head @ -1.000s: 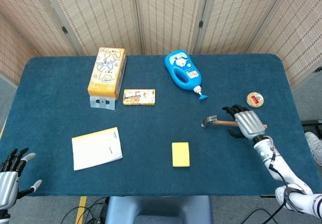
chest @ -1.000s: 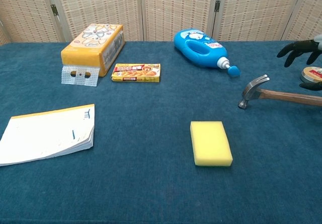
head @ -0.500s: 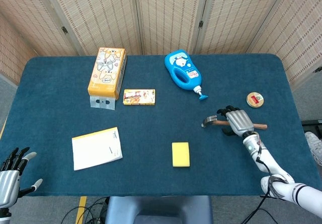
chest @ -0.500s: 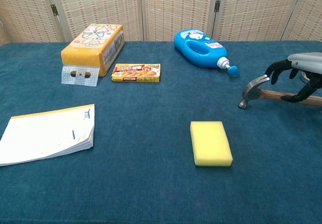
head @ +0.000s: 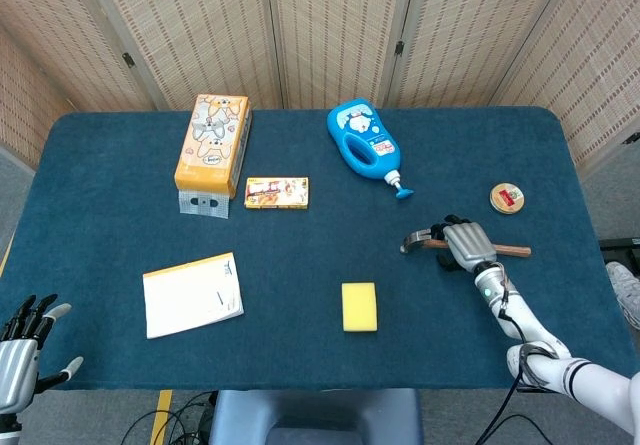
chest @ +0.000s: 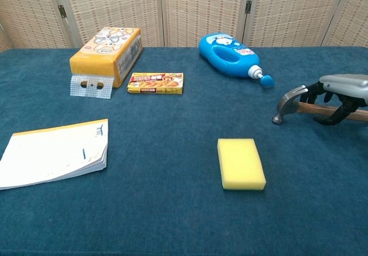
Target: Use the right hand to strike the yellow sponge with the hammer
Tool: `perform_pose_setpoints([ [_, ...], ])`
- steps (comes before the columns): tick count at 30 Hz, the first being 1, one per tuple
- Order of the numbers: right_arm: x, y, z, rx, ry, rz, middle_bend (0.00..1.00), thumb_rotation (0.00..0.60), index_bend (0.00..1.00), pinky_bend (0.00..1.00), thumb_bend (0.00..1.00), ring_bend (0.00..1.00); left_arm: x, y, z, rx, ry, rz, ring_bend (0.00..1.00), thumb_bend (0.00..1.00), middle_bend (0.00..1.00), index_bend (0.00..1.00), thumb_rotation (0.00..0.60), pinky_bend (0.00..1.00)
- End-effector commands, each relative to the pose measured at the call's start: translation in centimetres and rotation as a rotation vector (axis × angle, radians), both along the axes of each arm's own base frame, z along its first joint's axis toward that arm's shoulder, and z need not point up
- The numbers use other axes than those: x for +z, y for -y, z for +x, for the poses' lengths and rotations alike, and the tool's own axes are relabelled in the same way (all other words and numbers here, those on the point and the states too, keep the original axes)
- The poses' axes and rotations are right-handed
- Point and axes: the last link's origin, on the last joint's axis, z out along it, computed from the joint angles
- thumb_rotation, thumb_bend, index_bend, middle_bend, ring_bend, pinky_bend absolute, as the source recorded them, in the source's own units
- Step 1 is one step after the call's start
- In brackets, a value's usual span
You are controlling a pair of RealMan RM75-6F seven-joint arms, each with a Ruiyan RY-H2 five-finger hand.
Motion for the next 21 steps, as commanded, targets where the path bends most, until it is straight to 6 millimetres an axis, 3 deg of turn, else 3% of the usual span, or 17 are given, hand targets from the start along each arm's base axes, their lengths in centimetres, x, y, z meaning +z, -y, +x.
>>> perform_pose_setpoints([
  [1,-0.10,0.06,-0.13,-0.008,-0.001,0.001,0.40,0.600,0.37,0.26,0.34,0.14,0.01,0.10,-0.14,0.005,0.001,0.000,0.06,0.20,0.16,0.24,0.600,0.20],
  [21,-0.67,0.33,-0.19,-0.033,-0.003,0.001,0.47,0.600,0.46,0.26,0.45,0.18,0.12,0.42,-0.78,0.019,0.002,0.005,0.06,0.20,0.16,0.24,0.600,0.20],
])
